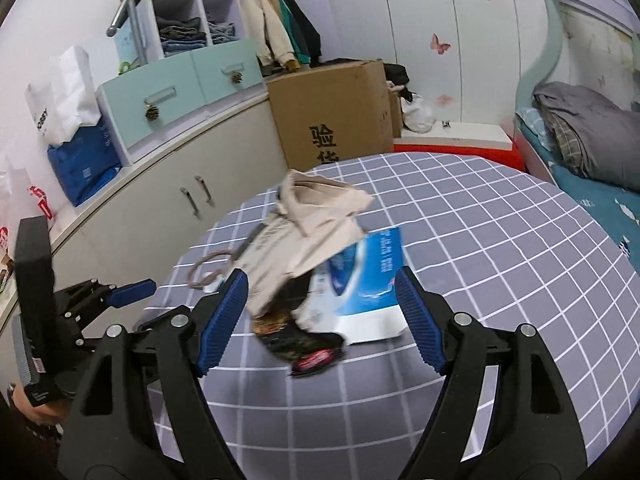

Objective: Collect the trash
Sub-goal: 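Move both tools back over the trash pile on the table, then grasp the paper bag's rope handle with the left tool while the right tool grasps the black snack wrapper, then carry the bag and black wrapper over the wastebasket and open both tools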

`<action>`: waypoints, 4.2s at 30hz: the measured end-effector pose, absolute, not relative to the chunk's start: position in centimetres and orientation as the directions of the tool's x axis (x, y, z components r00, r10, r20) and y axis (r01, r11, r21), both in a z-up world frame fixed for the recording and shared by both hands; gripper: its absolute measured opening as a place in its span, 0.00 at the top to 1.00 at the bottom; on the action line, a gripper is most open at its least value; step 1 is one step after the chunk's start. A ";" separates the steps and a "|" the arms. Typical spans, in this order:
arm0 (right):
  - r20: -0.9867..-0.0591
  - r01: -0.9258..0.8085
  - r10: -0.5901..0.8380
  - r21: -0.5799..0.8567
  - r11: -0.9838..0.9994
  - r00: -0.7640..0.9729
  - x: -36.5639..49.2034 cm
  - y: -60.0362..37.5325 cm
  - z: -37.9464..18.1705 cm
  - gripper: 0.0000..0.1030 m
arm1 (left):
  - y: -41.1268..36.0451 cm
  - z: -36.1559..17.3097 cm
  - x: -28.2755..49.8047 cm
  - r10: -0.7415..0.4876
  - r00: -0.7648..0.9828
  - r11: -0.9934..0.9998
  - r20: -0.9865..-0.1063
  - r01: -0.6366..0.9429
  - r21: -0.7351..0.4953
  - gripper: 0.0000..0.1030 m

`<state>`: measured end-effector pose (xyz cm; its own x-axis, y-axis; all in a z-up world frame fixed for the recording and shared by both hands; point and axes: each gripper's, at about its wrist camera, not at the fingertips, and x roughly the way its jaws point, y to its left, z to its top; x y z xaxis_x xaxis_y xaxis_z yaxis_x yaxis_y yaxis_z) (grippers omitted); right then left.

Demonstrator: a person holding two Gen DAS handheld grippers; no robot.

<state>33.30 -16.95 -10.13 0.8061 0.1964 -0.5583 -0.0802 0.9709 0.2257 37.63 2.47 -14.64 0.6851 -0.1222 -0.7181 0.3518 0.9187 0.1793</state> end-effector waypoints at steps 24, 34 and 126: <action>-0.649 -0.103 0.232 0.232 0.967 0.725 33.2 -17.7 -13.5 0.27 | 4.6 -13.2 37.5 -0.211 0.702 0.935 -0.680 0.348 0.069 0.97; -0.678 -0.057 0.337 0.400 0.915 0.653 33.6 -16.7 -15.6 0.38 | 6.4 -10.9 32.8 -0.148 0.769 0.975 -0.621 0.219 0.039 0.97; -0.771 -0.478 0.424 0.178 0.860 0.475 33.5 16.8 -28.5 0.41 | 33.3 -33.0 30.6 -0.099 0.497 0.882 -0.862 -0.358 -0.307 0.51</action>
<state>33.46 16.76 -28.53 0.4752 0.4240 -0.7710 -0.4781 0.8600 0.1783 30.55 33.27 -32.95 0.4968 -0.0987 -0.8623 -0.3584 0.8815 -0.3074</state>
